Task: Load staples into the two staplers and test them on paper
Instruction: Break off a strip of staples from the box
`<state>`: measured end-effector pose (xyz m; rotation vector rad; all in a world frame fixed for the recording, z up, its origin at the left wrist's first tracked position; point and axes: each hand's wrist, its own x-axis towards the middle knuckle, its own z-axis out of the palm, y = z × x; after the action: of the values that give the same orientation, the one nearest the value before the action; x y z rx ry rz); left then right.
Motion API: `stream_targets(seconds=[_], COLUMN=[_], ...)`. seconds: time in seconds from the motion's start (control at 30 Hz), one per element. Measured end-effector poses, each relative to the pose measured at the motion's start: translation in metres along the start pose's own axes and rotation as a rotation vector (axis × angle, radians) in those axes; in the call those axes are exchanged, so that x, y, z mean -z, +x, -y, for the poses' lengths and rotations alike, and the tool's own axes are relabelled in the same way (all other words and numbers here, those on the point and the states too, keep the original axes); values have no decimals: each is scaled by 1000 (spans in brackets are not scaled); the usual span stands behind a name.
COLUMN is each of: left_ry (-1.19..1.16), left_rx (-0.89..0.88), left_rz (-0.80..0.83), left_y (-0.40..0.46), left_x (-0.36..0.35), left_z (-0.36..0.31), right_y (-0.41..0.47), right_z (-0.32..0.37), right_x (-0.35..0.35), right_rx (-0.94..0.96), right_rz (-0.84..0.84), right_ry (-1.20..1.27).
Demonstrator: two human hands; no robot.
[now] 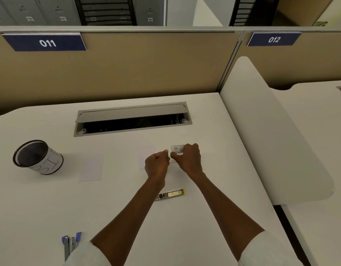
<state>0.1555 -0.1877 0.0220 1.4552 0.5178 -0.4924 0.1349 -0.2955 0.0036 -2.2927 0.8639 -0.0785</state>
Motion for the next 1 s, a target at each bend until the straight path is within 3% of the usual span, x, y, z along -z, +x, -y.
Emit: stream_targets(seconds=[0.37,1.0], left_ry=[114,118], left_rx=[-56,-69], left_rz=[-65,-55], left_y=[22,27], left_x=[16,19], left_z=[7,5], right_y=[56,52], right_z=[-2,-3], right_x=[-12,-19], right_rx=[-21,-53], right_rz=[-11,-37], right_ry=[-26,-9])
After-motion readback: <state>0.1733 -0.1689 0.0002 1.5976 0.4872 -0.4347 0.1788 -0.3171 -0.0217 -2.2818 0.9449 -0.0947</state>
